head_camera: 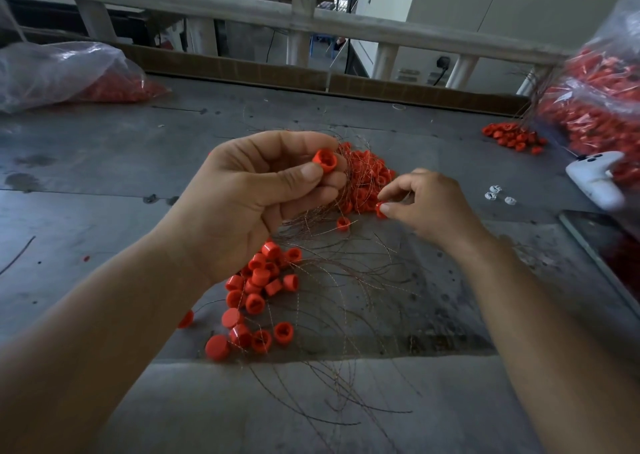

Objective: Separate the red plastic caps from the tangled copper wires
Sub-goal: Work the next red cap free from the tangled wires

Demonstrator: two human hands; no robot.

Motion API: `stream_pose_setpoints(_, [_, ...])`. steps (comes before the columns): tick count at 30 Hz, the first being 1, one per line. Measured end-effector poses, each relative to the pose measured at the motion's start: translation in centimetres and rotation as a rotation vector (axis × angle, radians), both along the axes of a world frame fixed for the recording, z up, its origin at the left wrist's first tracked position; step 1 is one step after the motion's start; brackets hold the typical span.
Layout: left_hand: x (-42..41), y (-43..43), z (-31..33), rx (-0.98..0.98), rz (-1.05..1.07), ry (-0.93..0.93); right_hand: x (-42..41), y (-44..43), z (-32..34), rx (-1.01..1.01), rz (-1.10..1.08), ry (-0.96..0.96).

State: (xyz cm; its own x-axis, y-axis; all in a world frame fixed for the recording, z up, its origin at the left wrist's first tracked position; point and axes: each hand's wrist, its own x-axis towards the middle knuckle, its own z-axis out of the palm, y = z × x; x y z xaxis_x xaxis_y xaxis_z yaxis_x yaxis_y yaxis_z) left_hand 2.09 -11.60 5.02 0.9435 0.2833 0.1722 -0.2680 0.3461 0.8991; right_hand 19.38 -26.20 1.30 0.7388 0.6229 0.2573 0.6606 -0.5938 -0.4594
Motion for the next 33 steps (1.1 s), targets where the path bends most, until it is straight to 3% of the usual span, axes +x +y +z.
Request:
stream_pose_setpoints(16, [0.1, -0.3, 0.0, 0.027, 0.012, 0.027, 0.3, 0.3, -0.7, -0.117, 0.013, -0.057])
stream_pose_setpoints(24, [0.0, -0.3, 0.1, 0.032, 0.013, 0.026, -0.4, 0.5, -0.6, -0.076, 0.099, -0.029])
stream_pose_setpoints(27, [0.0, -0.3, 0.1, 0.030, 0.008, 0.024, -0.3, 0.4, -0.6, -0.025, 0.083, 0.004])
stream_pose_setpoints(33, [0.0, -0.4, 0.0, 0.038, 0.013, 0.031, 0.4, -0.4, 0.5, 0.260, 0.000, 0.137])
